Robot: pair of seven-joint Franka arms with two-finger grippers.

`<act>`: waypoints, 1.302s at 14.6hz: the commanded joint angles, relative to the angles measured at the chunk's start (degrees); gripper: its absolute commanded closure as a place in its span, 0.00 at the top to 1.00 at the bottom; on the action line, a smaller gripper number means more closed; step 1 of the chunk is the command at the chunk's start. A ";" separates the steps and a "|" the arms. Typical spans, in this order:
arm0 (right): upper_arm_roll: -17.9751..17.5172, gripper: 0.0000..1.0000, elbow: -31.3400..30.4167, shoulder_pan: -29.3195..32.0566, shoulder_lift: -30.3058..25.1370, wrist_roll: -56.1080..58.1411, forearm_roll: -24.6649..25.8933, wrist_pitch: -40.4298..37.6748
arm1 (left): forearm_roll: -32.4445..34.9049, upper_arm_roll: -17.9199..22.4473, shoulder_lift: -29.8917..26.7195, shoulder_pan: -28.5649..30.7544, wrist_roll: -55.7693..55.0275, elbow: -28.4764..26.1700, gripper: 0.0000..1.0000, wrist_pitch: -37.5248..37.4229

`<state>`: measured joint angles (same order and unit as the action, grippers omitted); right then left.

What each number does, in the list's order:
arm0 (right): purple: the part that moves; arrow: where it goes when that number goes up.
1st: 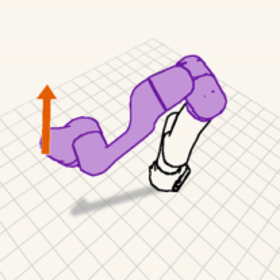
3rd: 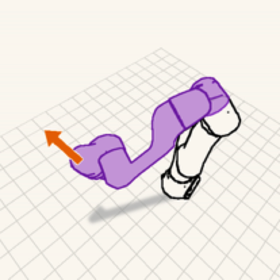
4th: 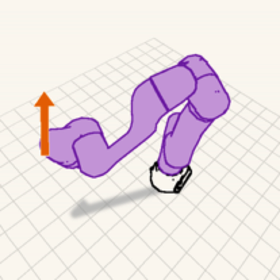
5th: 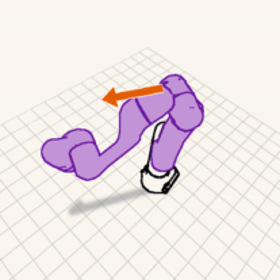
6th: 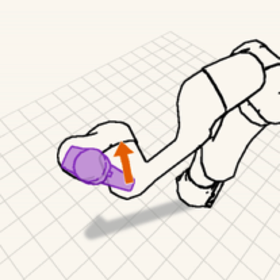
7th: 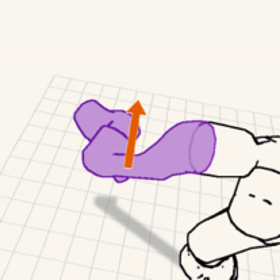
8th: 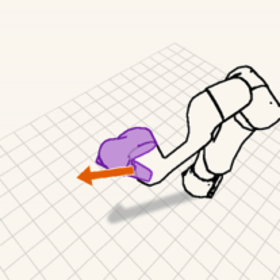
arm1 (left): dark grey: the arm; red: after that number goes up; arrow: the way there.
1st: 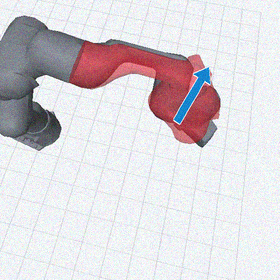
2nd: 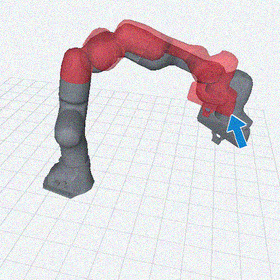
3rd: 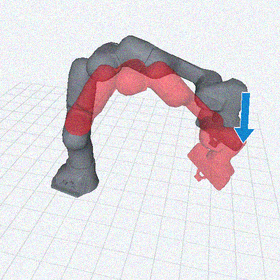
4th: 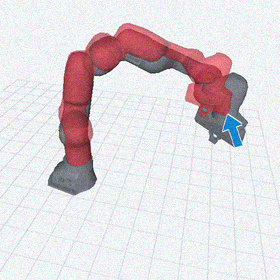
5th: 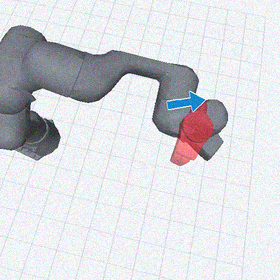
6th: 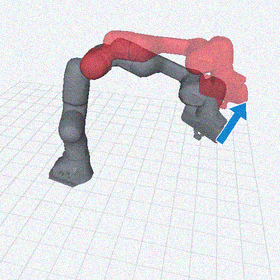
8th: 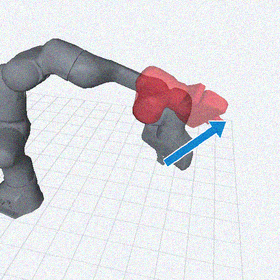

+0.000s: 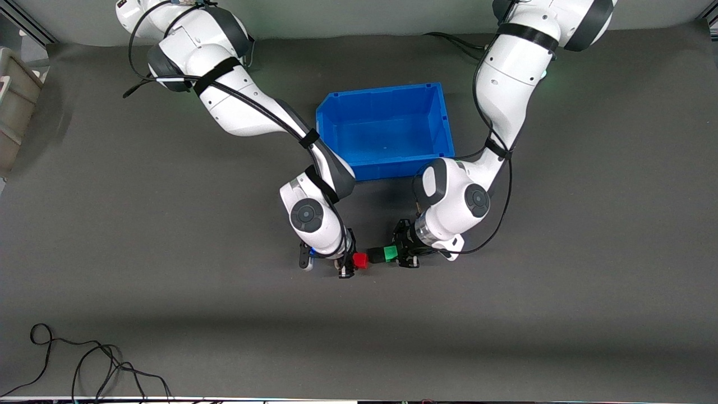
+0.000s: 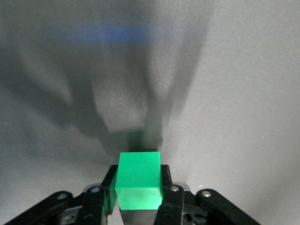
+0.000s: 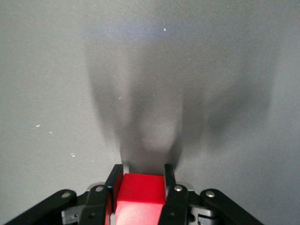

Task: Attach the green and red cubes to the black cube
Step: 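Press the red and green cubes against the black cube from both sides, then open both grippers and lift them away from the joined cubes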

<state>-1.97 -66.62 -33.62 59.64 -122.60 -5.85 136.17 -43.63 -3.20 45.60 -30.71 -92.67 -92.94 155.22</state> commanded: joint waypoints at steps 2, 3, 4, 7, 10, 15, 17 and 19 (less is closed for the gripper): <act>0.21 0.00 1.93 -0.84 1.18 0.25 1.02 -0.38 | -0.40 0.56 1.33 -0.93 -1.11 1.88 0.42 0.70; 0.21 0.00 1.93 -0.84 1.18 0.25 1.10 -0.38 | -0.14 0.56 1.33 -0.93 -1.11 1.88 0.58 0.70; 0.21 0.00 1.93 -0.84 1.18 0.25 1.02 -0.38 | 0.04 0.56 1.33 -0.93 -1.11 1.88 0.69 0.70; 0.12 0.00 1.76 -0.84 1.18 0.34 2.60 -0.47 | 0.30 0.56 1.24 -0.93 -0.50 1.97 1.00 0.61; 0.03 0.29 1.93 -0.22 1.18 0.34 2.25 -0.47 | 0.65 1.00 0.54 -0.14 -0.15 1.88 1.00 -0.35; 0.03 1.00 2.28 -0.31 0.13 2.80 3.04 -0.47 | 2.15 1.18 -3.14 6.61 5.64 0.92 1.00 -8.50; 0.12 1.00 2.46 -0.13 -1.01 3.06 3.04 -0.73 | 2.15 1.18 -5.77 11.26 10.72 0.13 1.00 -14.82; 0.12 1.00 2.64 0.74 -2.94 4.98 2.86 -3.17 | 3.89 1.27 -9.29 16.80 17.66 -1.71 1.00 -23.08</act>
<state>-1.82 -64.12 -33.77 59.18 -119.77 -3.97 135.96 -41.71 -1.50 41.45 -18.93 -80.73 -91.17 139.27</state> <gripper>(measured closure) 0.000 0.000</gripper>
